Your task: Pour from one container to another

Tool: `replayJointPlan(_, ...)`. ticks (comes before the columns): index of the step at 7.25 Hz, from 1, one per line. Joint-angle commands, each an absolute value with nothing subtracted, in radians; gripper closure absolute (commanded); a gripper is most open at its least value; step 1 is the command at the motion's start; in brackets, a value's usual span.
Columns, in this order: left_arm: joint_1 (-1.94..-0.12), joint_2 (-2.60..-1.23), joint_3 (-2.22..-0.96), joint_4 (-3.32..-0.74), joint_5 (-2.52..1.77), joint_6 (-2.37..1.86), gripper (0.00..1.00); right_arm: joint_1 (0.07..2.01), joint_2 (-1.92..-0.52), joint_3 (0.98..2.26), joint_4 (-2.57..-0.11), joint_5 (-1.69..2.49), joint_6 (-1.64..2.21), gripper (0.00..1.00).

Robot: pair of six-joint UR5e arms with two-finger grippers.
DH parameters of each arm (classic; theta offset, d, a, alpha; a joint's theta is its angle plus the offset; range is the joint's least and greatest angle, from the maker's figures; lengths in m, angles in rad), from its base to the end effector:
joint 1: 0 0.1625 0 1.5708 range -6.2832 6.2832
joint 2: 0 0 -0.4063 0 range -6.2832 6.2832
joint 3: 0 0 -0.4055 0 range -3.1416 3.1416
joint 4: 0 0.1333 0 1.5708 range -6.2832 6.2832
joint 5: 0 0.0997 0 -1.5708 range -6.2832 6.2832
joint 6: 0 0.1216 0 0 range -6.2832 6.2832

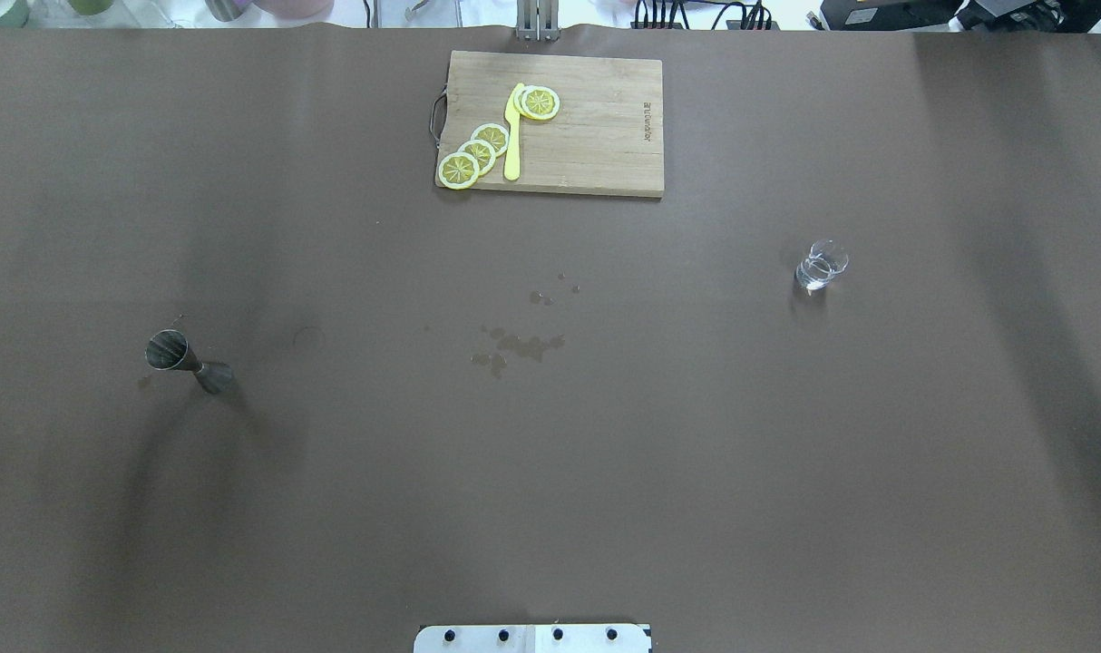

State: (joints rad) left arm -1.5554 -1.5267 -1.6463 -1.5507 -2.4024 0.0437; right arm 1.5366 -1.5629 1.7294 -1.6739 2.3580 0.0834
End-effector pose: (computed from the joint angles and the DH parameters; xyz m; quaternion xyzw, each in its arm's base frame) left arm -0.0359 -0.4886 0.6365 0.0109 0.4038 0.0293 0.9143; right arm 0.0298 -0.5094 0.5809 0.0067 -0.3844 0.0106 0.9231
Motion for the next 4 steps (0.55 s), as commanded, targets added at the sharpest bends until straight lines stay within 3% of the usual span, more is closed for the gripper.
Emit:
replayJointPlan(1, -1.554, -1.537, -1.647, -1.557, -2.404, 0.037, 0.02, 1.532, -1.556, 1.750, -1.669, 2.426, 0.077, 0.00)
replayJointPlan(4, -1.554, -1.537, -1.640, -1.637, -2.411, 0.043, 0.02, 1.494, -1.522, 1.752, -1.671, 2.425, 0.077, 0.00)
